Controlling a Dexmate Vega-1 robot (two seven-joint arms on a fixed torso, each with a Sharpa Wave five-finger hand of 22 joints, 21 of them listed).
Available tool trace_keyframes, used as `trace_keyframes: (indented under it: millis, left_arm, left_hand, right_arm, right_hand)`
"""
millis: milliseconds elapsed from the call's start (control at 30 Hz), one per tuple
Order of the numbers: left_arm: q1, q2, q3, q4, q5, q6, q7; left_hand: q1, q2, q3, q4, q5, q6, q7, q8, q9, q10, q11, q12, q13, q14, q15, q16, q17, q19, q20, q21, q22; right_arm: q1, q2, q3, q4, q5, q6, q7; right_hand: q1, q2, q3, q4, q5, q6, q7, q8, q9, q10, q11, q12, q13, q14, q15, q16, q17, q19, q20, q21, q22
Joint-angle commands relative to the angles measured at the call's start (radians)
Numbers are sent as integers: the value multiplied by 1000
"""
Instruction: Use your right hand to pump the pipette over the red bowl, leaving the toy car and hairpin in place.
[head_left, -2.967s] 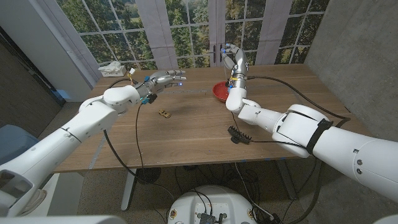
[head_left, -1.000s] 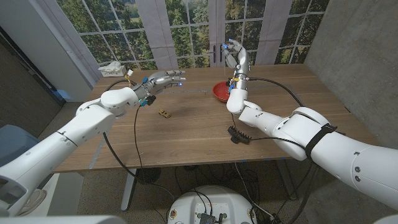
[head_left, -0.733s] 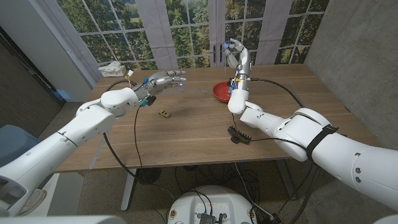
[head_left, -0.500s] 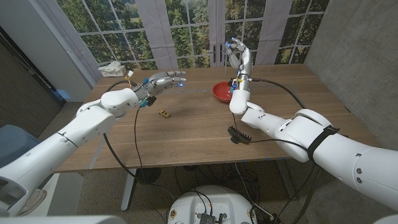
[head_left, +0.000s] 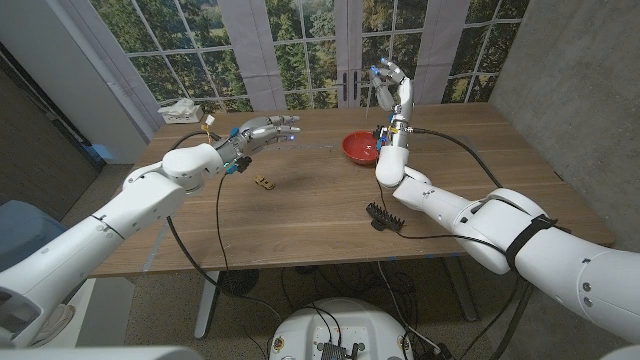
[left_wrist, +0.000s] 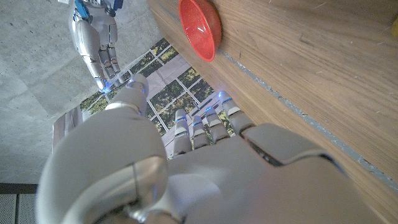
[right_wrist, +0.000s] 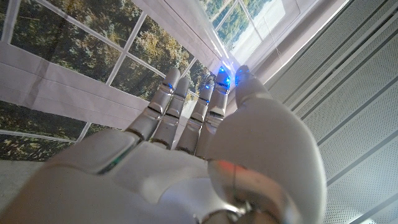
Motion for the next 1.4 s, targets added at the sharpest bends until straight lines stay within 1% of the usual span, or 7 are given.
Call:
trace_keyframes:
  millis: [33, 267, 767, 900, 1133, 1267, 1400]
  left_arm:
    - [18, 8, -10, -7, -3, -11, 5]
    - [25, 10, -14, -10, -3, -17, 6]
    - [49, 22, -26, -29, -6, -20, 14]
    - [54, 26, -28, -35, -7, -19, 14]
    - [60, 28, -28, -40, -7, -22, 14]
    - [67, 30, -30, -45, -6, -25, 16]
    - [79, 34, -36, -55, -7, -29, 21]
  left_hand:
    - [-9, 0, 5, -2, -1, 6, 0, 1, 1, -1, 1, 5, 4, -6, 1, 8, 1, 0, 3, 6, 2]
    - [-10, 0, 6, -3, -1, 6, 0, 1, 1, -2, 1, 5, 4, -6, 1, 8, 1, -1, 3, 6, 2]
    - [-10, 0, 7, -3, -1, 6, 0, 1, 1, -2, 2, 5, 4, -7, 1, 8, 1, -1, 3, 6, 2]
    - [-10, 0, 7, -3, -1, 7, 0, 1, 1, -3, 3, 5, 4, -7, 2, 8, 1, -1, 3, 7, 2]
    - [-10, -1, 8, -3, -1, 6, -1, 1, 1, -3, 1, 5, 3, -7, 1, 8, 1, -1, 2, 7, 2]
    - [-11, -1, 8, -3, -1, 7, -1, 1, 1, -3, 0, 5, 3, -7, 2, 8, 1, -1, 3, 7, 2]
    - [-11, -1, 9, -3, -1, 7, 0, 1, 1, -3, 2, 5, 3, -8, 2, 8, 1, -1, 2, 7, 2]
  right_arm:
    - [-135, -80, 97, -285, 58, -131, 136]
    - [-196, -96, 152, -398, 96, -197, 211]
    - [-319, -150, 237, -633, 206, -364, 380]
    - [-350, -162, 258, -686, 244, -403, 413]
    - [-399, -185, 288, -786, 278, -493, 435]
    - [-425, -203, 305, -848, 320, -549, 467]
    - [-446, -222, 319, -893, 349, -583, 492]
  right_hand:
    - [-7, 3, 0, -3, -1, 6, -3, 1, 0, 6, 3, -2, 2, 9, -148, -3, -2, 0, 2, 7, 3]
    - [-9, 1, 2, -3, -2, 2, -6, -2, 0, 6, 3, -2, 1, 11, -147, -7, -6, 0, 4, 9, 2]
    - [-22, -2, 4, -1, -4, -6, -8, -6, 0, 5, 3, -2, 1, 11, -143, -15, -12, -1, 9, 13, 1]
    - [-26, -1, 5, 1, -4, -7, -5, -7, 0, 4, 6, -2, 1, 13, -142, -16, -13, -1, 11, 14, 0]
    - [-29, -2, 7, 0, -3, -7, -1, -7, 0, 3, 8, -2, 1, 12, -143, -19, -15, -1, 13, 16, 0]
    - [-32, -3, 7, 0, -3, -9, 3, -8, 1, -1, 9, -3, 1, 11, -142, -21, -16, -3, 14, 17, -1]
    - [-32, -3, 9, -1, -2, -10, 4, -9, 1, -7, 14, -5, 2, 8, -144, -23, -16, -4, 14, 18, -1]
